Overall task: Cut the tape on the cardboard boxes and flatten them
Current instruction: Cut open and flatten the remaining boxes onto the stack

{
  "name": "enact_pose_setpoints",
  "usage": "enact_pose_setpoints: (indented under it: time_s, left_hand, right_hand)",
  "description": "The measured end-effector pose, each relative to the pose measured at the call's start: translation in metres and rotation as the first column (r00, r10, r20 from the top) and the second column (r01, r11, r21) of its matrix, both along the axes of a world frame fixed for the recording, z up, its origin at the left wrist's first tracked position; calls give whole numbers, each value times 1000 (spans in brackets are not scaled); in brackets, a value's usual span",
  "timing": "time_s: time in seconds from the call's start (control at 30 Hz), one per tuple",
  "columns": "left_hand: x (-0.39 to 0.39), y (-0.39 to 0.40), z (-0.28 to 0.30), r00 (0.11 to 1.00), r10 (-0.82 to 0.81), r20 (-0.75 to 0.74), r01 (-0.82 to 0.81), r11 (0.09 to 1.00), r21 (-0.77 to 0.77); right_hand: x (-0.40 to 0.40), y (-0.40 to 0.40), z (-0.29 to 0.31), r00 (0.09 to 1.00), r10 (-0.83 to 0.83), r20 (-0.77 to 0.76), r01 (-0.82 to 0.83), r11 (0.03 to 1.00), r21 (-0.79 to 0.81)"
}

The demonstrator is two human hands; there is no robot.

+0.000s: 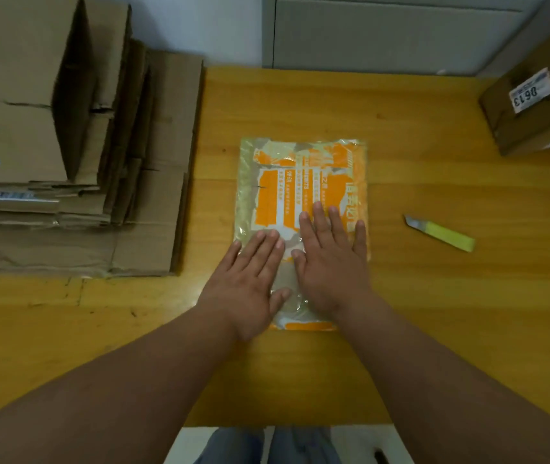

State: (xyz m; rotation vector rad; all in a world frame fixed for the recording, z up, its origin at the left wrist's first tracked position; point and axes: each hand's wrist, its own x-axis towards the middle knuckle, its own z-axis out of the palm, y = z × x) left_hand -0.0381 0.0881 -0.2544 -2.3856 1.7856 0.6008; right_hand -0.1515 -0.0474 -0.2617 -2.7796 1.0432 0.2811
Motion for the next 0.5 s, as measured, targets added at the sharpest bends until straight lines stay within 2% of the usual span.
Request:
enact_pose_setpoints:
  time_s: [0.17, 0.3, 0.4, 0.5]
  left_hand:
    - [3, -3, 0, 1000, -20, -12, 20, 999, 25]
    - [1, -1, 3, 1000, 5, 3, -5, 999, 34]
    - [-5, 4, 8, 985, 172, -14, -171, 984, 41]
    - [-13, 9, 18, 899, 432, -77, -431, 902, 28]
  right_hand:
    - [-42, 52, 3, 1000, -6, 25, 5, 1000, 30]
    - [-45, 53, -1, 1000, -29, 4, 28, 999, 47]
    - [-44, 50, -3, 999, -6, -32, 8, 997, 75]
    - [-45, 47, 1, 997, -82, -10, 83, 987, 136]
